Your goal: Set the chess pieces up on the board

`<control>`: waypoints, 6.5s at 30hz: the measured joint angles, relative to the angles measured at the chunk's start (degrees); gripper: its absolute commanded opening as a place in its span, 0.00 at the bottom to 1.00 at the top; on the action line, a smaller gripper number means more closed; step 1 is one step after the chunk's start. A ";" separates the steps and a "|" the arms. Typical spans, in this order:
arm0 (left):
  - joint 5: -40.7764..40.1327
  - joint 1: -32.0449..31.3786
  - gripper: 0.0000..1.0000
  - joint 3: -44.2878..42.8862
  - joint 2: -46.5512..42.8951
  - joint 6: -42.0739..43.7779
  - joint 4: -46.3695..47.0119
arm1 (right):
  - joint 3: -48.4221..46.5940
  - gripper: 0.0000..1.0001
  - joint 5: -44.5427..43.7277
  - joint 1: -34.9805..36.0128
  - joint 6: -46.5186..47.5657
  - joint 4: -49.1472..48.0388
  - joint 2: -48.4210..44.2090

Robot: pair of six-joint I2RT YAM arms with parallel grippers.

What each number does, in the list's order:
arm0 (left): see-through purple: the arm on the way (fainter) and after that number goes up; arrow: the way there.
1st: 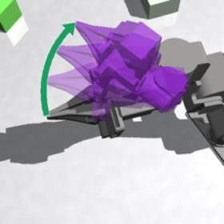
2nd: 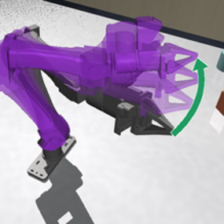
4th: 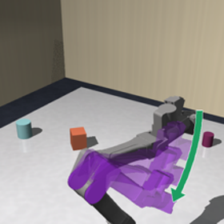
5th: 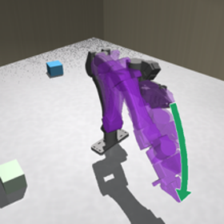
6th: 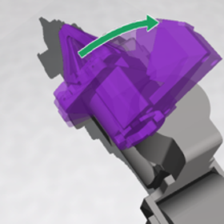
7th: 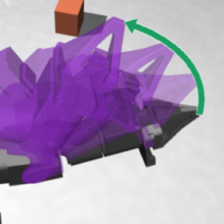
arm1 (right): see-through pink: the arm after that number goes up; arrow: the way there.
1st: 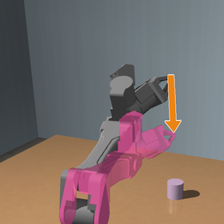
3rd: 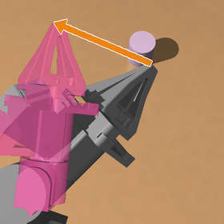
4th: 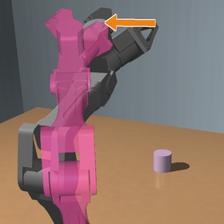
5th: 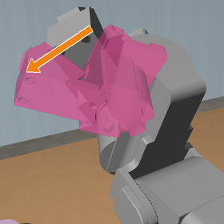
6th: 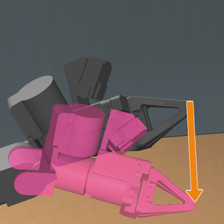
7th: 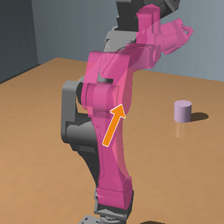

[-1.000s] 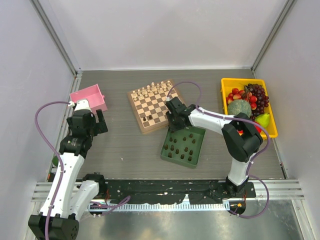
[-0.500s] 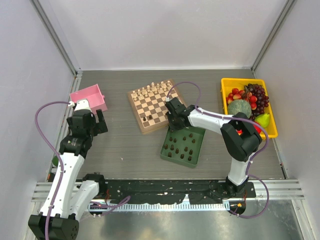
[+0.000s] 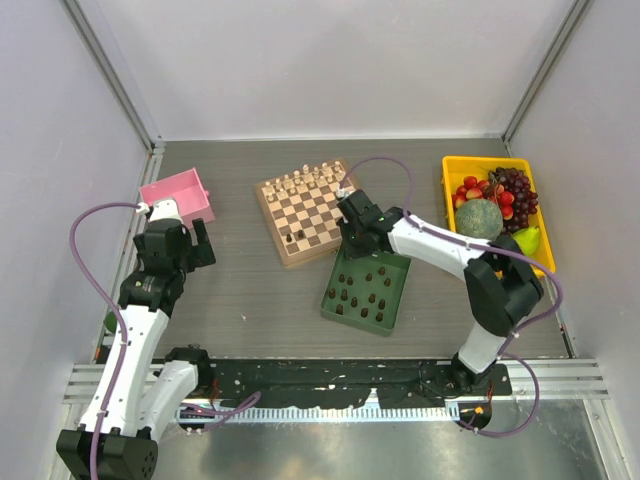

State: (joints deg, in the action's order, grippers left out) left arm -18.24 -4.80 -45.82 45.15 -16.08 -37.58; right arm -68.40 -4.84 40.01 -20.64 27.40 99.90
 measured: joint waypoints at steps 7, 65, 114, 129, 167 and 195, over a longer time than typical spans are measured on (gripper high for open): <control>0.02 0.00 0.99 0.00 0.00 0.00 0.00 | -1.64 0.14 0.02 0.44 1.03 4.24 -7.08; 0.09 0.07 0.99 0.00 -0.70 0.02 0.00 | -43.71 0.31 2.21 2.05 6.27 14.82 29.16; 0.31 0.07 0.99 0.00 -0.79 0.02 0.00 | 4.59 0.37 -2.45 -0.13 0.72 8.07 -4.26; 0.31 0.07 0.99 0.00 -0.72 0.02 0.02 | 5.68 0.32 -2.97 -1.14 1.01 7.96 -2.86; 0.31 0.07 0.99 0.00 -0.63 0.02 0.00 | -22.58 0.17 -0.50 -1.14 4.55 13.07 2.29; 0.33 0.07 0.99 0.00 -0.66 0.02 0.02 | -43.36 0.18 0.07 -1.14 5.73 17.05 28.33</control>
State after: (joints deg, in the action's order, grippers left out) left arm -17.91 -4.73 -45.82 44.49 -16.05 -37.56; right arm -111.77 -4.78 38.87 -14.92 44.45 128.22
